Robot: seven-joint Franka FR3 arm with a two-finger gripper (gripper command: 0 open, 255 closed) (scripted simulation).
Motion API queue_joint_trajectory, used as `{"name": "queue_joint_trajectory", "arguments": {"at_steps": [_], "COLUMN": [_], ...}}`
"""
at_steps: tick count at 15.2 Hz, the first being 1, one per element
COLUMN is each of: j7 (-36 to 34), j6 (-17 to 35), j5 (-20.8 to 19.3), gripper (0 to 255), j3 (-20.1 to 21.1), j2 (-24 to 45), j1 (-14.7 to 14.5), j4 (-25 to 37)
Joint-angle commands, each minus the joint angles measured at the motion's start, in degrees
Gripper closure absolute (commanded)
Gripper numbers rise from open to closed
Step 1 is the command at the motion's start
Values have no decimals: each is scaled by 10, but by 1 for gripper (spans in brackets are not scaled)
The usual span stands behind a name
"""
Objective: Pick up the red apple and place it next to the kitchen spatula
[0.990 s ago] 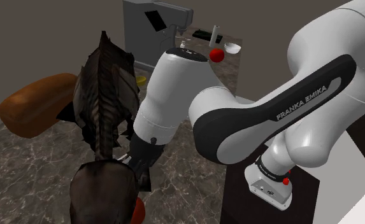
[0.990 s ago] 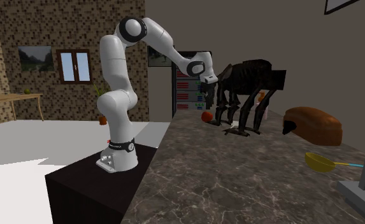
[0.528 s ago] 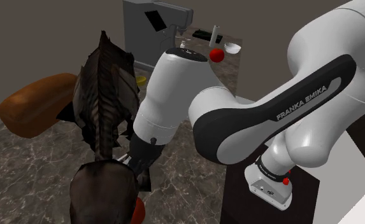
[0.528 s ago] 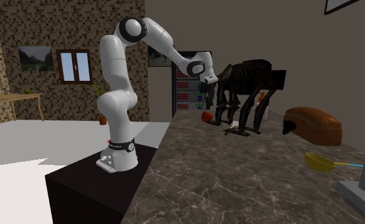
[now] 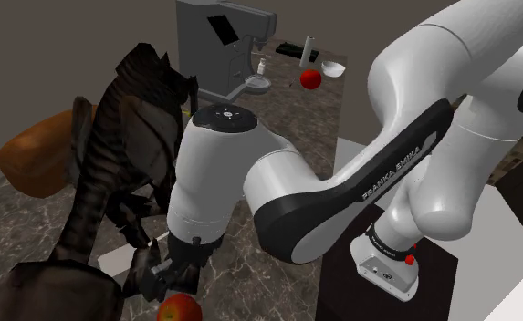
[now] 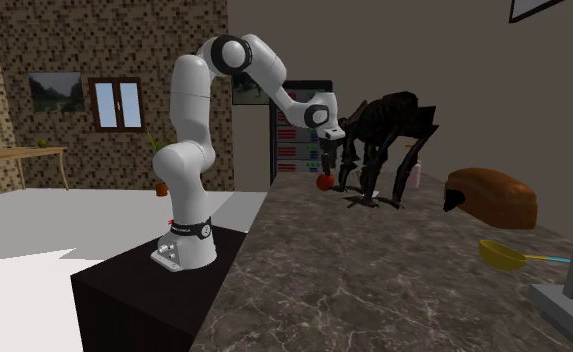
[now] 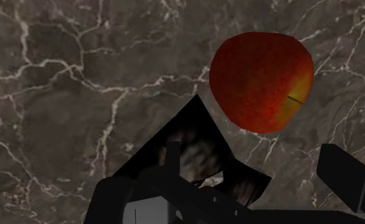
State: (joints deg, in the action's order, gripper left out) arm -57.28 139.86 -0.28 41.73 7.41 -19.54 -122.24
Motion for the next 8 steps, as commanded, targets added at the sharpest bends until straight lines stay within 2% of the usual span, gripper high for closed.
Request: {"name": "queue_joint_trajectory", "arguments": {"at_steps": [1, 5, 8], "j7": [-13, -34, -37], "j6": [8, 32, 36], "j5": [-23, -53, -57], "gripper": [0, 0, 0], "j3": [-4, -14, -16], "j2": [22, 51, 56], "j1": [-7, -19, -21], "j4": [1, 0, 0]}}
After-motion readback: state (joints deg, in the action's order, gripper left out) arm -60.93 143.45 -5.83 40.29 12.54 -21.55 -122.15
